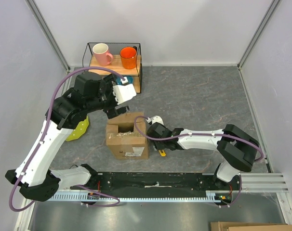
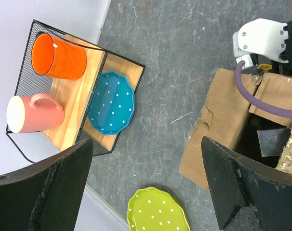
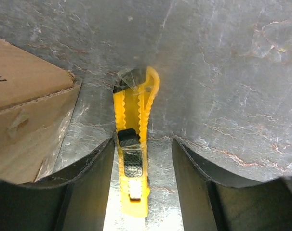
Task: Unpack the express box
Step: Cut the express box at the center of the board.
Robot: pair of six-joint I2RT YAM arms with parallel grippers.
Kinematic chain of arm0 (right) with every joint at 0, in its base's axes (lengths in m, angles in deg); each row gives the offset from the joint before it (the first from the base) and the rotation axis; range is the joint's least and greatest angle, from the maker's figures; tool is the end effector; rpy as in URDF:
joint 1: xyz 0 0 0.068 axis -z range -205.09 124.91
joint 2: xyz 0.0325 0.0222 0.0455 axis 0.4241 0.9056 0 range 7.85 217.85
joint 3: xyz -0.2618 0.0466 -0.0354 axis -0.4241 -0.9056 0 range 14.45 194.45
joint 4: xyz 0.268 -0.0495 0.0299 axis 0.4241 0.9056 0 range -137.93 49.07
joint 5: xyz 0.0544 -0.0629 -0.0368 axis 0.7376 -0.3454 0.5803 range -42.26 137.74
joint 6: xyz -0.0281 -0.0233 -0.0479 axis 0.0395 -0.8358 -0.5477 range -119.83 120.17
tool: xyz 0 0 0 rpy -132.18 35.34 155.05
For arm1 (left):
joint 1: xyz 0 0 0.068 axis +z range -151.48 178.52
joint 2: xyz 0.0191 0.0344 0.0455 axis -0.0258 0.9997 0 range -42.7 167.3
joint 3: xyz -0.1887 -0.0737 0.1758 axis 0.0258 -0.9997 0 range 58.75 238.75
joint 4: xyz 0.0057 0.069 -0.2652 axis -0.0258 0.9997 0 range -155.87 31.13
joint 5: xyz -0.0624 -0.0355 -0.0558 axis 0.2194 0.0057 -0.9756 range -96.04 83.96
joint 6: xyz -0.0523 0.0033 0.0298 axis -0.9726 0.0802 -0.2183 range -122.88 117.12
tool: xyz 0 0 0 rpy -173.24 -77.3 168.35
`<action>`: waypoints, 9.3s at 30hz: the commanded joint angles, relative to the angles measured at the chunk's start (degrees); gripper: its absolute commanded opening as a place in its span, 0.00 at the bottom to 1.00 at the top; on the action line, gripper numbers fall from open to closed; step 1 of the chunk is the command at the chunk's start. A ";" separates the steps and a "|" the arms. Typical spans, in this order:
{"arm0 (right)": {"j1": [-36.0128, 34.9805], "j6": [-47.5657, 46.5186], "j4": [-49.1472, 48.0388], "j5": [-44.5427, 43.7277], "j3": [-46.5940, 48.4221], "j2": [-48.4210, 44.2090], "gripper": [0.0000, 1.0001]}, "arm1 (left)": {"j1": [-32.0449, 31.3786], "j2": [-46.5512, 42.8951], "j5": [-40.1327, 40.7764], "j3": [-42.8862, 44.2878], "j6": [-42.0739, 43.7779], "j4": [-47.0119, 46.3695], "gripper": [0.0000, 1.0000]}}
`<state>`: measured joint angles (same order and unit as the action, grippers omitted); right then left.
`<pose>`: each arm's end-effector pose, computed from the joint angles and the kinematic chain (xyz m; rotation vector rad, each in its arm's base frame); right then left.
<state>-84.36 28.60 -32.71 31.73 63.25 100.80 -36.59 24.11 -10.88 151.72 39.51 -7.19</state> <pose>0.1742 0.2690 0.1349 -0.5854 2.4928 0.2259 0.1805 -0.1315 0.4559 1.3752 1.6345 -0.0156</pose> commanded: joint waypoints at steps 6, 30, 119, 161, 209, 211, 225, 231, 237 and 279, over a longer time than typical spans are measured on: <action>-0.50 -1.27 -0.81 -3.14 2.88 4.79 0.16 | 0.04 -2.12 -3.42 2.48 -3.46 0.91 0.99; 4.07 9.62 -8.09 -2.89 15.54 -34.76 0.00 | -0.04 -3.00 -33.21 7.23 -11.80 -1.20 0.99; 5.74 -16.12 -24.46 49.32 31.36 -24.04 0.52 | 0.31 7.99 -63.89 11.36 -19.81 14.36 0.02; 11.54 24.66 -56.26 4.50 -21.20 -46.19 0.00 | 0.31 0.69 -31.29 -14.48 -1.79 8.74 0.97; 11.72 34.24 -68.14 15.31 -20.58 -26.94 0.00 | -0.48 6.15 -34.37 -10.87 4.28 20.79 0.37; 11.63 34.24 -67.96 15.05 -20.41 -26.94 0.00 | -1.44 4.04 -30.86 -12.89 2.97 18.33 0.29; 11.28 35.65 -67.52 17.76 -17.94 -25.27 0.00 | -10.06 -3.44 -11.51 -23.01 1.20 7.07 0.06; 9.87 33.10 -61.90 17.33 -18.74 -26.76 0.00 | -10.24 -3.52 -11.77 -23.10 0.85 6.36 0.02; 9.87 30.82 -61.63 16.36 -18.65 -26.50 0.00 | -10.41 -4.23 -13.09 -22.74 0.06 7.15 0.02; 7.68 33.62 -38.60 24.62 -17.77 -29.68 0.00 | -10.41 -5.11 -10.28 -24.94 -2.05 4.08 0.02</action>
<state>-74.11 62.17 -73.05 49.92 46.75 67.01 -48.17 18.32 -27.69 126.83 39.06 -1.71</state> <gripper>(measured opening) 0.158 0.542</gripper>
